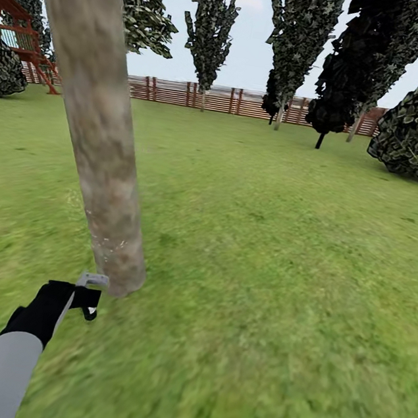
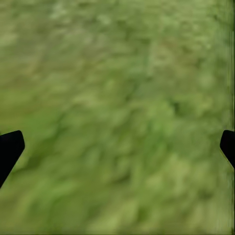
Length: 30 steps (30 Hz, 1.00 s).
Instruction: In the garden, pick up the pesticide atomizer on the floor and spray pesticide onto both trees until each tree trunk is fully covered.
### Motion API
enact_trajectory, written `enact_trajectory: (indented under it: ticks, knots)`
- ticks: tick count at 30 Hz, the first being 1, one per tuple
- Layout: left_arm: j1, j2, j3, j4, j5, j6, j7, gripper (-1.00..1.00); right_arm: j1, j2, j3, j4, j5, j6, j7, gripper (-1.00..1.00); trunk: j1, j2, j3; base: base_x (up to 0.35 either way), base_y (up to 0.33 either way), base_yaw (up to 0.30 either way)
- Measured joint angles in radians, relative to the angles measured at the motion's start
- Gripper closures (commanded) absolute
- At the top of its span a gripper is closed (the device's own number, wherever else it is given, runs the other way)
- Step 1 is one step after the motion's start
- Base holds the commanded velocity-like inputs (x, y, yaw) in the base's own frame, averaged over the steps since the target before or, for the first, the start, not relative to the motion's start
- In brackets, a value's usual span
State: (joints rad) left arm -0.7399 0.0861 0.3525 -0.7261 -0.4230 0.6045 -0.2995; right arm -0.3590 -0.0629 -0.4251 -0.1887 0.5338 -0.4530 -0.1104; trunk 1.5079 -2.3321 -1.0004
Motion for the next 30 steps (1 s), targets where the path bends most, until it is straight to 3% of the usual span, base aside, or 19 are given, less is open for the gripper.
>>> enact_trajectory:
  ticks: [9,12,18,22,30]
  knots:
    - [-0.004,-0.005,-0.001,-0.134,0.005,0.025,-0.004,1.0,0.0,0.001,0.0,0.0,0.0,0.0,0.0,-1.0,0.0,0.0,0.0,-0.068,-0.259,0.16]
    - [-0.005,-0.025,-0.005,-0.175,0.005,0.068,-0.005,1.0,0.0,0.001,0.001,0.0,0.0,0.0,0.0,-1.0,0.0,0.0,0.0,-0.205,-0.147,0.276]
    - [-0.016,-0.034,-0.086,-0.233,0.007,0.124,-0.009,1.0,0.0,0.002,0.001,0.0,0.0,-0.001,0.0,-1.0,0.0,0.0,0.0,-0.02,-0.014,0.277]
    - [-0.093,-0.035,-0.126,-0.24,0.009,0.227,-0.014,1.0,0.0,0.002,0.0,0.0,0.0,-0.001,0.0,-1.0,0.0,0.0,0.0,-0.001,-0.001,0.273]
    - [-0.147,-0.033,-0.144,-0.235,0.008,0.277,-0.097,1.0,0.0,0.002,0.0,0.0,0.0,-0.001,0.0,-1.0,0.0,0.0,0.0,0.0,0.0,0.034]
